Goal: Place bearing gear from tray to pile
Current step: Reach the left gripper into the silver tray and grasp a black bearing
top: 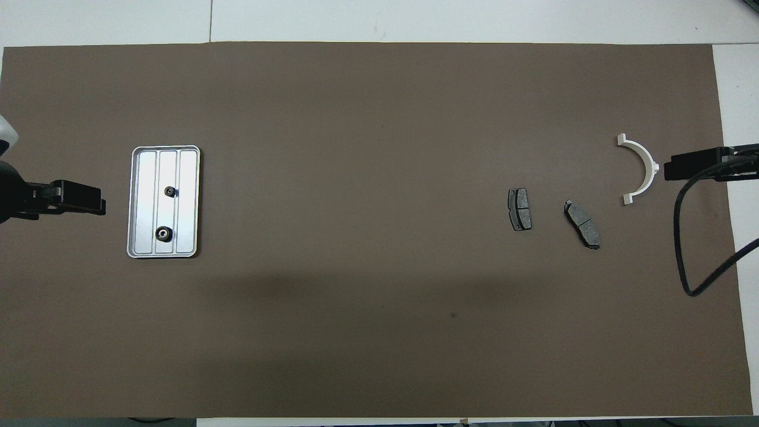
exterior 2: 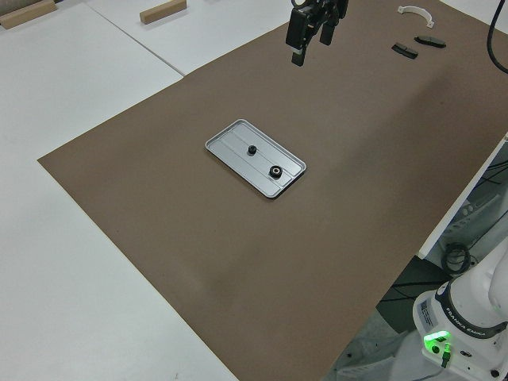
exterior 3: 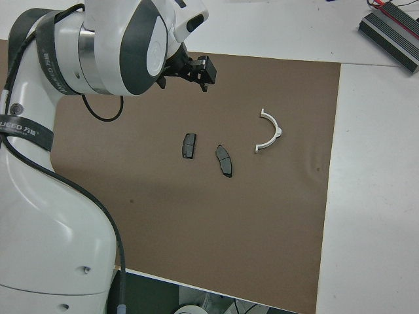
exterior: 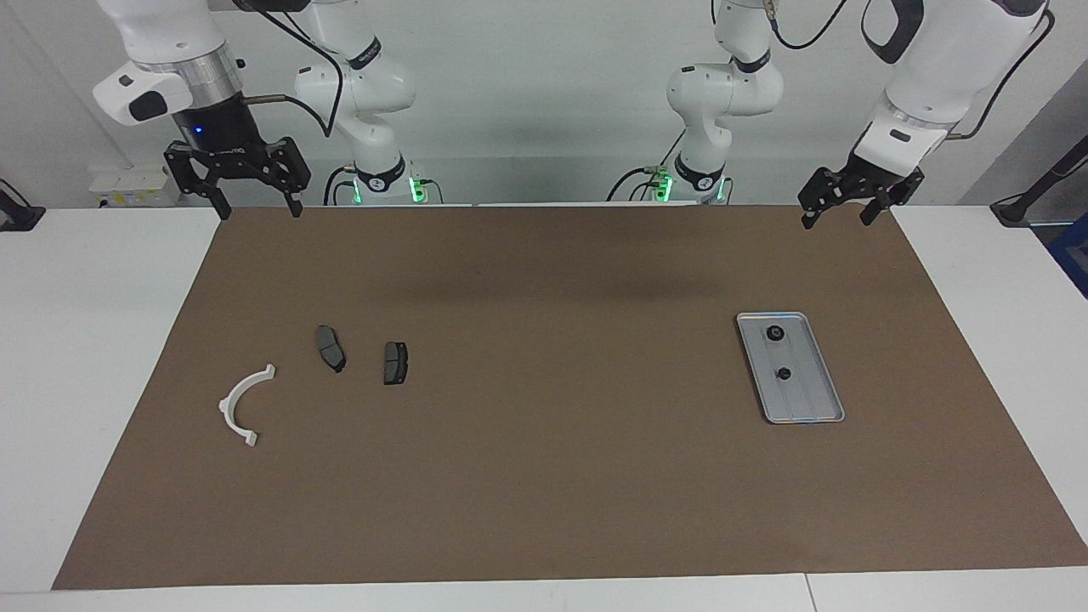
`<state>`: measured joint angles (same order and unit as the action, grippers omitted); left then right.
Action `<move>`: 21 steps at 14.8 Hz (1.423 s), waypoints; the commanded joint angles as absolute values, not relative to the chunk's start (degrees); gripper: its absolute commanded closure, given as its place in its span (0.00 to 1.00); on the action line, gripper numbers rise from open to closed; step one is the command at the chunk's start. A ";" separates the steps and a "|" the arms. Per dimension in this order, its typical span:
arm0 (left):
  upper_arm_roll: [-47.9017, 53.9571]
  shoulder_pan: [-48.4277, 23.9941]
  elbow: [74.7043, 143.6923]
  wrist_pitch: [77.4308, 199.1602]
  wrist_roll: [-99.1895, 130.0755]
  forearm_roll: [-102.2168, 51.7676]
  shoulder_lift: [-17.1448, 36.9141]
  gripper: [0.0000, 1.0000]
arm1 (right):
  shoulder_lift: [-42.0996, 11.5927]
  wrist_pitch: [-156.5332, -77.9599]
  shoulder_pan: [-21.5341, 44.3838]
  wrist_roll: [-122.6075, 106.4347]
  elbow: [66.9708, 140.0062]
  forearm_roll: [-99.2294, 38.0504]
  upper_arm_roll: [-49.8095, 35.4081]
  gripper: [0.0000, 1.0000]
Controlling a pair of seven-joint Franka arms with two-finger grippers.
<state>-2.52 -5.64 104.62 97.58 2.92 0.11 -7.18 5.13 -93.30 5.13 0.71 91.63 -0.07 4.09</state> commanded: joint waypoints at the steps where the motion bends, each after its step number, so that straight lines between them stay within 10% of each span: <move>1: -2.81 -4.40 116.53 107.90 2.29 0.88 -10.21 0.00 | 6.15 -93.34 4.57 -0.62 92.72 -1.76 3.96 0.00; 8: -2.81 -1.14 130.33 127.41 -4.92 0.88 -5.72 0.00 | 6.15 -93.34 4.57 -0.62 92.72 -1.76 3.96 0.00; 21: -2.64 -2.72 132.71 139.57 -4.83 0.88 5.89 0.02 | 6.15 -93.34 4.57 -0.62 92.72 -1.76 3.96 0.00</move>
